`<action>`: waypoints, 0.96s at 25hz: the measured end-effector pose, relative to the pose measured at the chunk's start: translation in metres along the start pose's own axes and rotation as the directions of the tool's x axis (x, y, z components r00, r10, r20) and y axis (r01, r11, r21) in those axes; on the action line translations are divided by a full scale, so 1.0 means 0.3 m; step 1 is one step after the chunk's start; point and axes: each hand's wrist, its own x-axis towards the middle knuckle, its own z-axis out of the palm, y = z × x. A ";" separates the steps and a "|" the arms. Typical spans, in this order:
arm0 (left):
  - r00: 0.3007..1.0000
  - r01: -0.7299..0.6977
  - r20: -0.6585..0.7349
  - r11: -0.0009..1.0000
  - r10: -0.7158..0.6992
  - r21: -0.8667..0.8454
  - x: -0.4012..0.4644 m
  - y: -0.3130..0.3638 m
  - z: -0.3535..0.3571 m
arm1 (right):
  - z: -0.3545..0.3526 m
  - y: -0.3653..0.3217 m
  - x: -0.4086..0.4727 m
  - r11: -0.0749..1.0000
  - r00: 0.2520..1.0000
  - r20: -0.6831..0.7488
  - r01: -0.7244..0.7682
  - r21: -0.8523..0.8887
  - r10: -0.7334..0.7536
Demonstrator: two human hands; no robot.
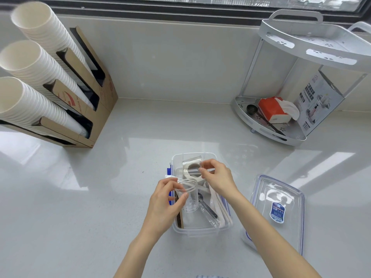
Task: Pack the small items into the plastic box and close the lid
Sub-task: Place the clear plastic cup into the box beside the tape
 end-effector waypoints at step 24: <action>0.996 0.068 -0.046 0.977 -0.078 -0.203 -0.010 0.013 0.016 | -0.038 -0.018 -0.178 0.864 0.853 0.282 0.487 -0.126 -0.439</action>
